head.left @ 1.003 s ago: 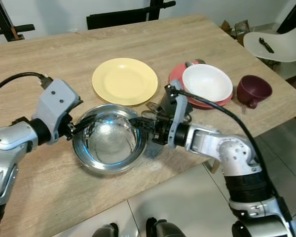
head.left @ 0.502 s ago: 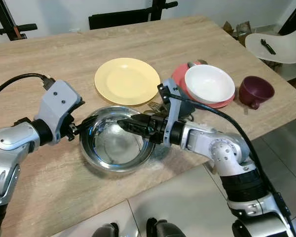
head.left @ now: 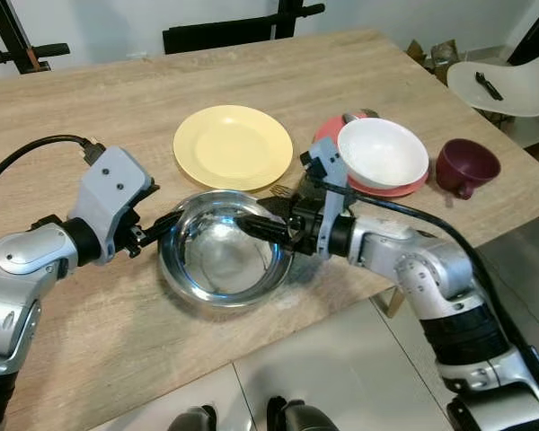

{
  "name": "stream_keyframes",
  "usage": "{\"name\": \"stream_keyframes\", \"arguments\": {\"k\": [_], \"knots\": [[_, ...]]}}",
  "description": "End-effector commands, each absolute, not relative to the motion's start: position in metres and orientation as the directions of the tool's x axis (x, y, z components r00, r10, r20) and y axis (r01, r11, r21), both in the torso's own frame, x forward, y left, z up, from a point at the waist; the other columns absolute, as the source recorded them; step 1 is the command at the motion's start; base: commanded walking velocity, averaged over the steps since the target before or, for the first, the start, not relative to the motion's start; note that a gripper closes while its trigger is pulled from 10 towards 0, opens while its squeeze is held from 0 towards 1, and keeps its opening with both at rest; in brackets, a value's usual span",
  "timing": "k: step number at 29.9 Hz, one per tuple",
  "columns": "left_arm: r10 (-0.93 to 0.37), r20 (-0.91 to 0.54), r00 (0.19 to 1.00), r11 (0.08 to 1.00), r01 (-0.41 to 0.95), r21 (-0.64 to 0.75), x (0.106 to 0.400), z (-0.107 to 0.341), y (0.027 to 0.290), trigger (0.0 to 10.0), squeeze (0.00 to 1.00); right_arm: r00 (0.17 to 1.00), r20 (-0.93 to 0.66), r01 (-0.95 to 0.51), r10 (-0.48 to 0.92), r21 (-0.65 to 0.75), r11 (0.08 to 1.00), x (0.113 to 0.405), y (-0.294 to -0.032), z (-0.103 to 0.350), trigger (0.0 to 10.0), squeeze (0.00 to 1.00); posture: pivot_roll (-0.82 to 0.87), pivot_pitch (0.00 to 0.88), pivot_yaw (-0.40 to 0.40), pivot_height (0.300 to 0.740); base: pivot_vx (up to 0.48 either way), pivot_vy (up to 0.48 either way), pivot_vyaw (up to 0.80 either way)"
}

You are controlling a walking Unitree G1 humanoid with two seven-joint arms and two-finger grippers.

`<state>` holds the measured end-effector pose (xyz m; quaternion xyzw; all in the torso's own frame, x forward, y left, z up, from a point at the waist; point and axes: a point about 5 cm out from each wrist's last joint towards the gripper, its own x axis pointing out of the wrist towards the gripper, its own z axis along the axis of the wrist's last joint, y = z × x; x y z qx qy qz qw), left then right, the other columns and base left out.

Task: Setting the table

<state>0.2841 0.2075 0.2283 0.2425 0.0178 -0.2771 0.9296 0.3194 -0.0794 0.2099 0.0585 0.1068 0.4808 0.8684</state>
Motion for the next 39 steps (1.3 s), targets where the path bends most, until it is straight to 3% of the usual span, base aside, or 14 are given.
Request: {"name": "stream_keyframes", "arguments": {"k": [1,7,13,22,23,24,25,31,39], "knots": [[-0.514,-0.185,0.837,0.723,0.539,0.431,0.284,0.222,0.204,10.0,0.0,0.536,-0.162,-0.801,0.829,0.213,0.559,0.322,-0.088,0.203,10.0,0.0,-0.04,0.12,-0.016,0.74,0.0,0.0,0.0],[-0.52,-0.184,0.834,0.721,0.544,0.43,0.285,0.223,0.203,10.0,0.0,0.524,-0.156,-0.816,0.837,0.188,0.546,0.322,-0.089,0.203,10.0,0.0,-0.04,0.133,-0.013,0.74,0.0,0.0,0.0],[-0.516,-0.186,0.836,0.726,0.542,0.423,0.284,0.221,0.204,10.0,0.0,0.455,-0.225,-0.841,0.862,0.209,0.499,0.312,-0.086,0.189,10.0,0.0,-0.04,0.137,-0.016,0.74,0.0,0.0,0.0],[-0.518,-0.186,0.835,0.726,0.544,0.42,0.283,0.22,0.202,10.0,0.0,0.321,-0.22,-0.832,0.921,0.399,0.386,0.293,-0.053,0.172,10.0,0.0,-0.04,0.135,-0.015,0.74,0.0,0.0,0.0],[-0.518,-0.186,0.835,0.726,0.544,0.42,0.283,0.22,0.202,10.0,0.0,0.312,-0.209,-0.831,0.927,0.414,0.373,0.293,-0.05,0.173,6.4,0.0,-0.03,0.137,-0.016,0.74,0.0,0.0,0.0],[-0.518,-0.186,0.835,0.726,0.544,0.42,0.283,0.22,0.202,10.0,0.0,0.312,-0.209,-0.831,0.927,0.414,0.373,0.293,-0.05,0.173,6.4,0.0,-0.03,0.137,-0.016,0.74,0.0,0.0,0.0],[-0.517,-0.185,0.836,0.727,0.543,0.421,0.283,0.221,0.202,10.0,0.0,0.306,-0.199,-0.83,0.931,0.424,0.364,0.293,-0.048,0.174,0.0,0.0,-0.03,0.137,-0.016,0.74,0.0,0.0,0.0],[-0.512,-0.183,0.839,0.729,0.537,0.425,0.283,0.222,0.204,10.0,0.0,0.284,-0.161,-0.829,0.945,0.454,0.327,0.296,-0.037,0.179,0.0,0.0,-0.03,0.133,-0.018,0.74,0.0,0.0,0.0],[-0.502,-0.177,0.847,0.736,0.525,0.426,0.282,0.22,0.204,10.0,0.0,0.335,-0.094,-0.787,0.937,0.519,0.333,0.305,-0.027,0.189,0.0,0.0,-0.02,0.103,-0.028,0.74,0.0,0.0,0.0]]}}
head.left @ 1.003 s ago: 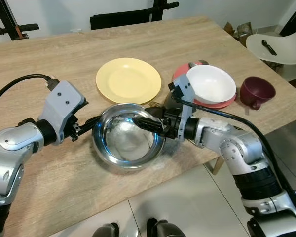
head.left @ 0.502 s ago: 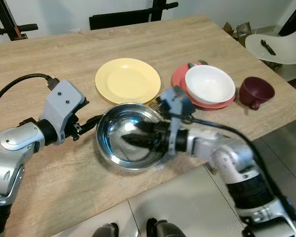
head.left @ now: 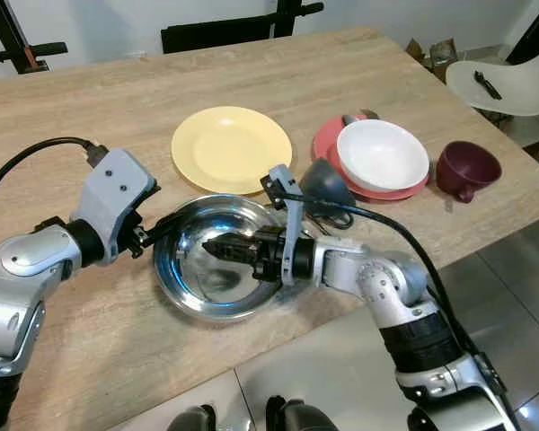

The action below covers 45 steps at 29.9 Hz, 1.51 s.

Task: Setting the table

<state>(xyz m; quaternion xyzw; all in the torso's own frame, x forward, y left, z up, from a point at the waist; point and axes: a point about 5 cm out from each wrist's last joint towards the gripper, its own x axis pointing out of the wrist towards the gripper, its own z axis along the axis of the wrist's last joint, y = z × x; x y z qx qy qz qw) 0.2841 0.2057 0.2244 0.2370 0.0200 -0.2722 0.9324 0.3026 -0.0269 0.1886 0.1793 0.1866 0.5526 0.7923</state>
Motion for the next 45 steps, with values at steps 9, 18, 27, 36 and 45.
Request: {"name": "stream_keyframes", "arguments": {"k": [9,18,27,36,45], "knots": [[-0.407,0.026,0.913,0.826,0.356,0.438,0.295,0.255,0.211,10.0,0.0,0.316,0.112,-0.82,0.942,0.532,0.212,0.308,-0.005,0.213,10.0,0.0,0.0,0.104,-0.031,0.74,0.0,0.0,0.0],[-0.64,-0.025,0.768,0.667,0.571,0.479,0.284,0.271,0.168,10.0,0.0,0.553,0.1,-0.827,0.827,0.184,0.531,0.334,-0.049,0.258,10.0,0.0,-0.01,0.104,-0.027,0.74,0.0,0.0,0.0],[-0.691,-0.233,0.685,0.543,0.703,0.459,0.296,0.223,0.139,10.0,0.0,0.695,0.033,-0.717,0.719,0.111,0.688,0.336,-0.105,0.253,10.0,0.0,-0.03,0.108,-0.008,0.74,0.0,0.0,0.0],[-0.476,-0.427,0.769,0.458,0.631,0.626,0.306,0.202,0.178,10.0,0.0,0.637,-0.002,-0.753,0.771,0.211,0.623,0.322,-0.085,0.23,10.0,0.0,-0.02,0.115,0.003,0.74,0.0,0.0,0.0],[-0.327,-0.424,0.844,0.466,0.535,0.705,0.305,0.203,0.211,10.0,0.0,0.515,-0.005,-0.826,0.857,0.263,0.498,0.313,-0.032,0.221,10.0,0.0,-0.01,0.114,-0.011,0.74,0.0,0.0,0.0]]}}
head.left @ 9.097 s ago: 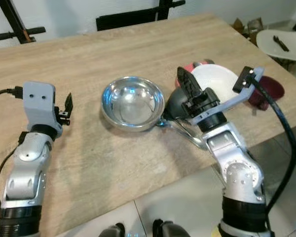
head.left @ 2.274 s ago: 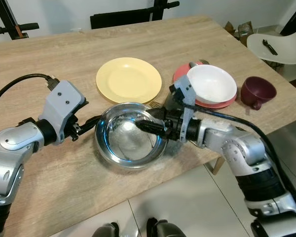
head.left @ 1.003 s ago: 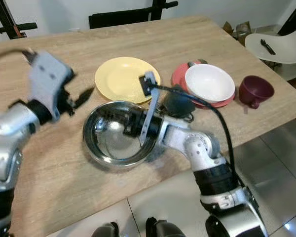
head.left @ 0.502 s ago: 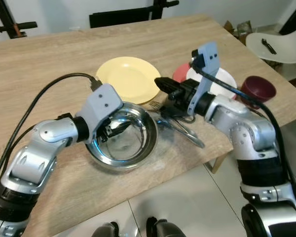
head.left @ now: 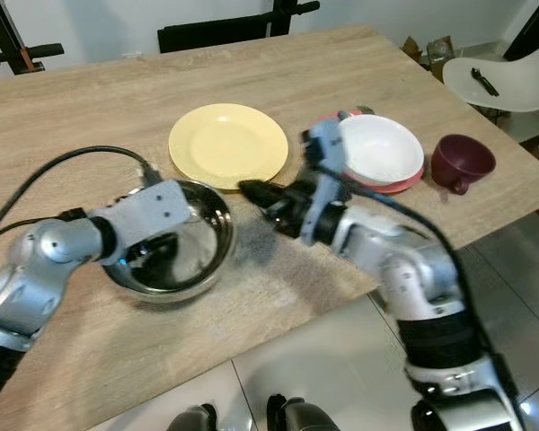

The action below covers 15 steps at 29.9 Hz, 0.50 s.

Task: Setting the table

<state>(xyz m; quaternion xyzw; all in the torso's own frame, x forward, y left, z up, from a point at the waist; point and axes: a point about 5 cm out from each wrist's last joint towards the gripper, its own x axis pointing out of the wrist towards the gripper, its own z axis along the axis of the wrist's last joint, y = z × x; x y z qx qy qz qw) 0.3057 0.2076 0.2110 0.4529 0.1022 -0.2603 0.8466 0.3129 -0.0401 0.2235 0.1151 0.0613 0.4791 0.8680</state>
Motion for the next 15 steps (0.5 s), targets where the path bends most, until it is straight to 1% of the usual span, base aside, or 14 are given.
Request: {"name": "stream_keyframes", "arguments": {"k": [1,2,3,4,5,6,8,9,10,11,12,14,15], "knots": [[-0.342,-0.392,0.854,0.513,0.52,0.683,0.306,0.207,0.208,10.0,0.0,0.5,0.006,-0.834,0.866,0.273,0.48,0.313,-0.024,0.224,10.0,0.0,0.0,0.111,-0.014,0.74,0.0,0.0,0.0],[-0.356,-0.353,0.865,0.567,0.5,0.654,0.308,0.211,0.205,10.0,0.0,0.487,0.015,-0.841,0.873,0.279,0.464,0.313,-0.017,0.226,10.0,0.0,0.0,0.111,-0.014,0.74,0.0,0.0,0.0],[-0.356,-0.353,0.865,0.567,0.5,0.654,0.308,0.211,0.205,10.0,0.0,0.487,0.015,-0.841,0.873,0.279,0.464,0.313,-0.017,0.226,10.0,0.0,0.0,0.111,-0.014,0.74,0.0,0.0,0.0],[-0.376,-0.3,0.877,0.619,0.478,0.623,0.31,0.217,0.2,10.0,0.0,0.482,0.023,-0.844,0.876,0.281,0.457,0.314,-0.011,0.227,10.0,0.0,0.0,0.111,-0.014,0.74,0.0,0.0,0.0],[-0.389,-0.225,0.893,0.699,0.445,0.56,0.313,0.228,0.196,10.0,0.0,0.479,0.029,-0.846,0.878,0.281,0.452,0.315,-0.006,0.23,10.0,0.0,0.0,0.111,-0.014,0.74,0.0,0.0,0.0],[-0.393,-0.179,0.902,0.744,0.426,0.515,0.314,0.235,0.194,10.0,0.0,0.478,0.032,-0.848,0.878,0.28,0.451,0.316,-0.003,0.231,10.0,0.0,0.0,0.111,-0.014,0.74,0.0,0.0,0.0],[-0.421,-0.085,0.903,0.791,0.412,0.453,0.314,0.25,0.19,10.0,0.0,0.488,0.023,-0.845,0.872,0.261,0.466,0.318,0.0,0.233,10.0,0.0,0.0,0.111,-0.023,0.74,0.0,0.0,0.0],[-0.421,-0.085,0.903,0.791,0.412,0.453,0.314,0.25,0.19,10.0,0.0,0.488,0.023,-0.845,0.872,0.261,0.466,0.318,0.0,0.233,10.0,0.0,0.0,0.111,-0.023,0.74,0.0,0.0,0.0],[-0.424,-0.026,0.905,0.812,0.393,0.432,0.315,0.261,0.19,10.0,0.0,0.49,0.016,-0.845,0.871,0.254,0.471,0.318,0.0,0.233,10.0,0.07,0.0,0.111,-0.023,0.74,0.0,0.0,0.0],[-0.428,0.021,0.903,0.829,0.383,0.408,0.314,0.27,0.191,10.0,0.0,0.508,0.002,-0.837,0.861,0.237,0.493,0.32,-0.001,0.233,10.0,1.0,0.0,0.111,-0.023,0.74,0.0,0.0,0.0],[-0.418,0.053,0.907,0.841,0.364,0.401,0.314,0.278,0.193,10.0,0.0,0.514,-0.003,-0.835,0.858,0.228,0.501,0.321,-0.002,0.233,10.0,1.0,0.0,0.109,-0.026,0.74,0.0,0.0,0.0],[-0.411,0.07,0.909,0.847,0.352,0.399,0.314,0.282,0.194,10.0,0.0,0.517,-0.006,-0.834,0.856,0.222,0.505,0.322,-0.002,0.234,10.0,1.0,0.0,0.109,-0.026,0.74,0.0,0.0,0.0],[-0.411,0.075,0.909,0.846,0.349,0.403,0.313,0.284,0.195,10.0,0.0,0.537,-0.01,-0.826,0.844,0.199,0.528,0.324,-0.004,0.234,10.0,1.0,0.0,0.109,-0.027,0.74,0.0,0.0,0.0]]}}
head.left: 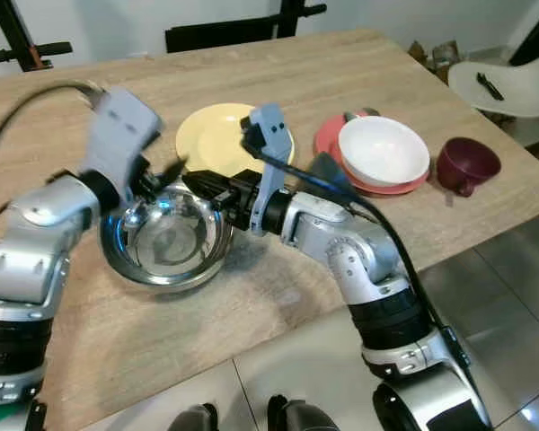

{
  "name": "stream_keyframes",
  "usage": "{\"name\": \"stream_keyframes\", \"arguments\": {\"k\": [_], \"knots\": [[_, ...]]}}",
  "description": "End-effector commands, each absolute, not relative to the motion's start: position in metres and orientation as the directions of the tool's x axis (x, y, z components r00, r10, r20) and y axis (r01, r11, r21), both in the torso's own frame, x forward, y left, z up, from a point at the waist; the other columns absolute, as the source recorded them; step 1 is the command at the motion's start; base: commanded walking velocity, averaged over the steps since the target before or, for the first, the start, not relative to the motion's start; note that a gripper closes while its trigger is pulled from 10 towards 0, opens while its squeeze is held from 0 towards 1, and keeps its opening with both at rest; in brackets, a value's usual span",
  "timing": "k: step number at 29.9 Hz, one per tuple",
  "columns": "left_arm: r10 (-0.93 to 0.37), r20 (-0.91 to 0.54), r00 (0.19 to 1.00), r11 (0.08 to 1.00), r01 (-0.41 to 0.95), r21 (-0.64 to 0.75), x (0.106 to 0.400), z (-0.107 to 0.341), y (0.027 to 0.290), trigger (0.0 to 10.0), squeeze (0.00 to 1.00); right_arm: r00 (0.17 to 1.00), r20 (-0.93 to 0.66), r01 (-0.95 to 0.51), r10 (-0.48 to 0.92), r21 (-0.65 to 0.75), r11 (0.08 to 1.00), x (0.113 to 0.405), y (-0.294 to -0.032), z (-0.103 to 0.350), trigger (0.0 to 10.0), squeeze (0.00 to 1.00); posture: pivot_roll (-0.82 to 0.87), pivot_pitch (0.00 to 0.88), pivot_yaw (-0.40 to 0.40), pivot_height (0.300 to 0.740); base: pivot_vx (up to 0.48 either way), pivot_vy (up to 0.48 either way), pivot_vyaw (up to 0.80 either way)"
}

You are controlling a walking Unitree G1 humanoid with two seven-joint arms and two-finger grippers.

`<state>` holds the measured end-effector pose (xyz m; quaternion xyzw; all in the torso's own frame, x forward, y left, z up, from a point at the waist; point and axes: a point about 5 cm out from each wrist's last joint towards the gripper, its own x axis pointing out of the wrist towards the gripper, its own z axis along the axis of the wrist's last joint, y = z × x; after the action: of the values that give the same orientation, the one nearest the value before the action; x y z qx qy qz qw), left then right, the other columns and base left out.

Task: Setting the table

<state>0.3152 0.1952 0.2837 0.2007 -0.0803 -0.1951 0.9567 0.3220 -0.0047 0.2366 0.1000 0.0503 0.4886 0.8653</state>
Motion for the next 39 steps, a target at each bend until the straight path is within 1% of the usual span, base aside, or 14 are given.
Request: {"name": "stream_keyframes", "arguments": {"k": [1,3,4,5,9,16,17,22,34,39], "knots": [[-0.411,0.075,0.909,0.846,0.349,0.403,0.313,0.284,0.195,10.0,0.0,0.537,-0.01,-0.826,0.844,0.199,0.528,0.324,-0.004,0.234,10.0,1.0,0.0,0.109,-0.027,0.74,0.0,0.0,0.0],[-0.404,0.071,0.912,0.846,0.344,0.407,0.313,0.284,0.197,10.0,0.0,0.563,-0.007,-0.813,0.827,0.175,0.555,0.328,-0.014,0.236,10.0,1.0,-0.01,0.109,-0.024,0.74,0.0,0.0,0.0],[-0.404,0.071,0.912,0.846,0.344,0.407,0.313,0.284,0.197,10.0,0.0,0.563,-0.007,-0.813,0.827,0.175,0.555,0.328,-0.014,0.236,10.0,1.0,-0.01,0.109,-0.024,0.74,0.0,0.0,0.0],[-0.401,0.068,0.914,0.847,0.342,0.408,0.313,0.283,0.198,10.0,0.0,0.572,-0.006,-0.808,0.82,0.168,0.564,0.33,-0.019,0.237,10.0,1.0,-0.01,0.109,-0.021,0.74,0.0,0.0,0.0],[-0.372,0.078,0.925,0.871,0.319,0.373,0.314,0.282,0.2,10.0,0.0,0.603,-0.022,-0.785,0.797,0.159,0.599,0.335,-0.035,0.234,10.0,1.0,-0.03,0.112,-0.02,0.74,0.0,0.0,0.0],[-0.372,0.07,0.926,0.874,0.323,0.363,0.315,0.278,0.198,10.0,0.0,0.587,-0.05,-0.795,0.808,0.152,0.587,0.333,-0.034,0.228,10.0,1.0,-0.03,0.109,-0.02,0.74,0.0,0.0,0.0],[-0.371,0.07,0.926,0.874,0.322,0.363,0.315,0.278,0.198,10.0,0.0,0.582,-0.064,-0.798,0.811,0.15,0.584,0.332,-0.032,0.225,10.0,0.0,-0.03,0.108,-0.023,0.74,0.0,0.0,0.0],[-0.36,0.066,0.931,0.877,0.314,0.363,0.313,0.276,0.2,10.0,0.0,0.549,-0.115,-0.806,0.828,0.192,0.561,0.328,-0.024,0.208,10.0,0.0,-0.02,0.11,-0.033,0.74,0.0,0.0,0.0],[-0.343,0.064,0.937,0.887,0.301,0.351,0.311,0.274,0.202,10.0,0.0,0.546,-0.185,-0.798,0.817,0.181,0.574,0.331,-0.02,0.19,10.0,0.0,-0.02,0.12,-0.047,0.74,0.0,0.0,0.0],[-0.34,0.062,0.939,0.889,0.299,0.348,0.311,0.273,0.202,10.0,0.0,0.525,-0.219,-0.8,0.822,0.201,0.565,0.329,-0.017,0.18,10.0,0.0,-0.02,0.125,-0.052,0.74,0.0,0.0,0.0]]}}
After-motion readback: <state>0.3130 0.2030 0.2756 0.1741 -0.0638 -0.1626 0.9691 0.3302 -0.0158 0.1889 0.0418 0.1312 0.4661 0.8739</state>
